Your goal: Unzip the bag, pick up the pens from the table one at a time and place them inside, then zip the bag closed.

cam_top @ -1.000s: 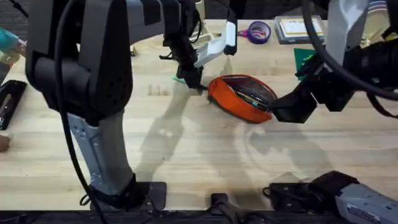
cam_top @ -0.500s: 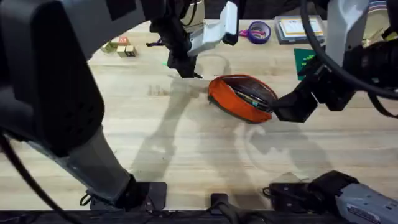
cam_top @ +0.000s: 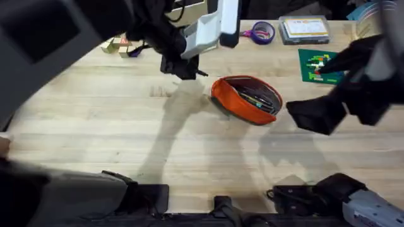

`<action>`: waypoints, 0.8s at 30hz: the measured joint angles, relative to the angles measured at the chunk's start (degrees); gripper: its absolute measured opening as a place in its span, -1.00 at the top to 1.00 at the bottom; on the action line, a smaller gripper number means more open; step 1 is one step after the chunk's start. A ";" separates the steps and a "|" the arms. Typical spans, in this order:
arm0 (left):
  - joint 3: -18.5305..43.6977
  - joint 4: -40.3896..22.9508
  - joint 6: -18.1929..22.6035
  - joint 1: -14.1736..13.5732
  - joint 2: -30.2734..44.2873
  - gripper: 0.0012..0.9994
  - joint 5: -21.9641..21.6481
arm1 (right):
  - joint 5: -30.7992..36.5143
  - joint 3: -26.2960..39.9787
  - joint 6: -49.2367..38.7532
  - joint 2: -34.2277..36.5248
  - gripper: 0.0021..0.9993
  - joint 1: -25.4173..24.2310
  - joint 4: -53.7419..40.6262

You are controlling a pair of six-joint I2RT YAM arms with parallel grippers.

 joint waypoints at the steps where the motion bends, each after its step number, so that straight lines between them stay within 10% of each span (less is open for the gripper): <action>1: -1.06 0.53 0.00 0.00 -1.20 0.92 0.72 | 0.00 0.00 0.37 -1.17 -1.00 0.00 -0.02; 13: -4.16 4.68 -2.56 -1.42 -8.62 0.92 15.85 | 0.02 0.00 5.20 -12.37 -1.00 0.00 -0.22; 24: -4.16 13.69 -7.10 -14.74 -5.03 0.92 20.33 | 0.00 0.00 8.74 -19.71 -1.00 0.00 -1.97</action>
